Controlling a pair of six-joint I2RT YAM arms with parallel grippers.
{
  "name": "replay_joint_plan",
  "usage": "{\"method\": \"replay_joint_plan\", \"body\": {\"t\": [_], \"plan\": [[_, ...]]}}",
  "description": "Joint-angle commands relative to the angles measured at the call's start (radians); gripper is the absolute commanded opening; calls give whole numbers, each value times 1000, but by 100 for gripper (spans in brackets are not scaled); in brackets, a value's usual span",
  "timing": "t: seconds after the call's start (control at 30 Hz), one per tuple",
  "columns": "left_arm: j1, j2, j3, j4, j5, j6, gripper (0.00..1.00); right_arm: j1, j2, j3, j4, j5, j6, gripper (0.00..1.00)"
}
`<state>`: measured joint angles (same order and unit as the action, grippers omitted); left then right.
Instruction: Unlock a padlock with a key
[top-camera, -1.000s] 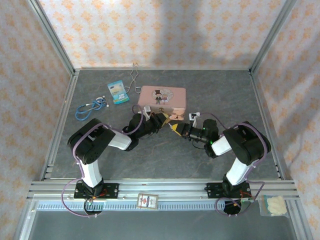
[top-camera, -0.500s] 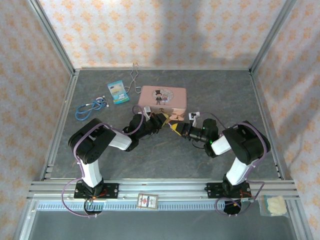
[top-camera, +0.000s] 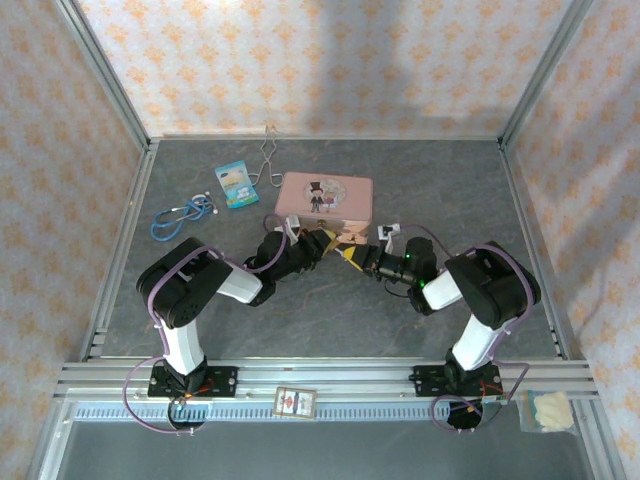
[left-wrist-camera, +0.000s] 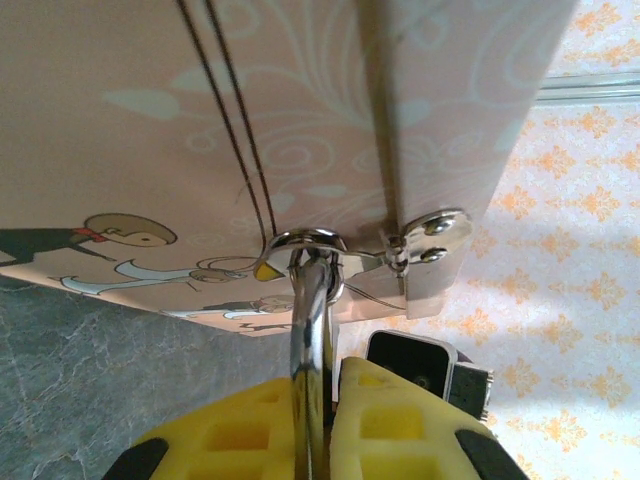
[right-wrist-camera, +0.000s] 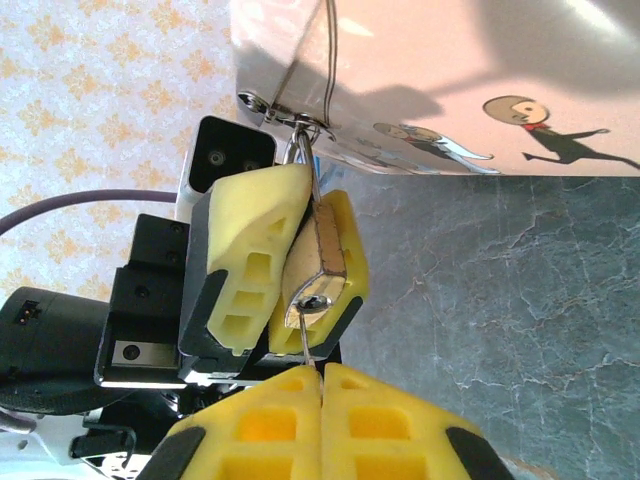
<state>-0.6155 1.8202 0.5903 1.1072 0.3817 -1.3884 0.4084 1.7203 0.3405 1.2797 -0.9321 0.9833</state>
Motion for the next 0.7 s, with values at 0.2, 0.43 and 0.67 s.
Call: {"method": "replay_joint_plan", "body": {"t": [0.2,0.43,0.67], "plan": [[-30,-4,8,123,5,-11,0,-3,-19,7,95,29,39,0],[-32,2,11,133,-33,-15,0,-2,-41,-24,87,23,35,0],[-35,7,13,134,-39,-20,0,-3,-43,-32,87,26,29,0]]}}
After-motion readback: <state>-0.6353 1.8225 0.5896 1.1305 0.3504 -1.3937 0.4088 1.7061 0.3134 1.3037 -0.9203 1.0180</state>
